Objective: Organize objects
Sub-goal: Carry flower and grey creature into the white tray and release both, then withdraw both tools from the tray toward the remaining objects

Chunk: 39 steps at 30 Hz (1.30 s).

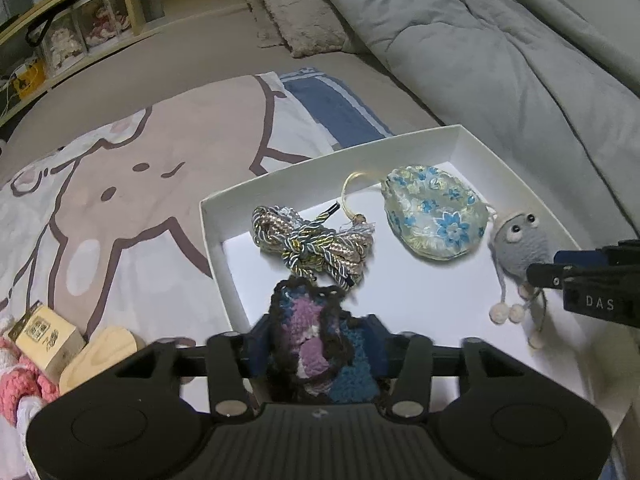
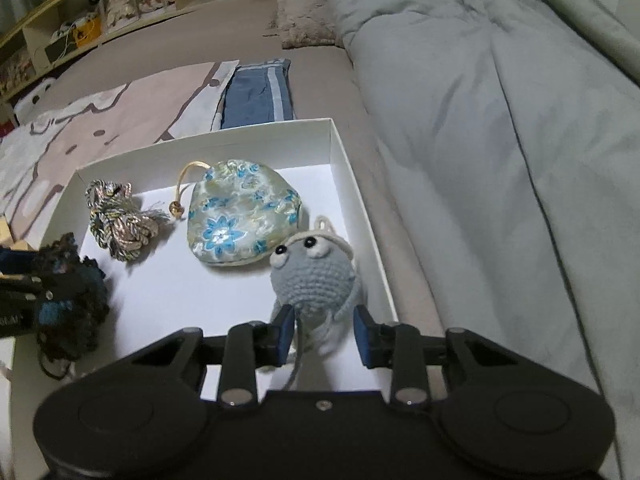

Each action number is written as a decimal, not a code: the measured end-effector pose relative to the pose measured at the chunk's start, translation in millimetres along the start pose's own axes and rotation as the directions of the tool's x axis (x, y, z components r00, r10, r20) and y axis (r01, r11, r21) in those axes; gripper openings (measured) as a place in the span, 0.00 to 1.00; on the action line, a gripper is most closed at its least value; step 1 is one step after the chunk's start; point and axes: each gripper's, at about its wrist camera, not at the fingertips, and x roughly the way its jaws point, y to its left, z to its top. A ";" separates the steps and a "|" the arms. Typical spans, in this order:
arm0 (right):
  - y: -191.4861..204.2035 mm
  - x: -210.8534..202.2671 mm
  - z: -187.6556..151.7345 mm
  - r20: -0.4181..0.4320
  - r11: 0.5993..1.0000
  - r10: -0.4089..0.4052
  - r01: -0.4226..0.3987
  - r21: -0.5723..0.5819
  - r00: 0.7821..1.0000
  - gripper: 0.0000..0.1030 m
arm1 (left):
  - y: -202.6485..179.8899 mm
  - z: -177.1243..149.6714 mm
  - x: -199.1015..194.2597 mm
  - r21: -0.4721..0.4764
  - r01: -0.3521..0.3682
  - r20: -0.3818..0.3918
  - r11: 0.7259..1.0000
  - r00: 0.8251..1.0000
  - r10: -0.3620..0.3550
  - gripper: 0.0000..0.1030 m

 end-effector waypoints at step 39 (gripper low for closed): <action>21.1 -89.9 -32.3 0.087 1.000 -0.018 0.019 -0.008 0.996 1.00 | 14.9 -44.4 -70.7 -0.150 0.024 0.016 0.988 1.000 -0.022 1.00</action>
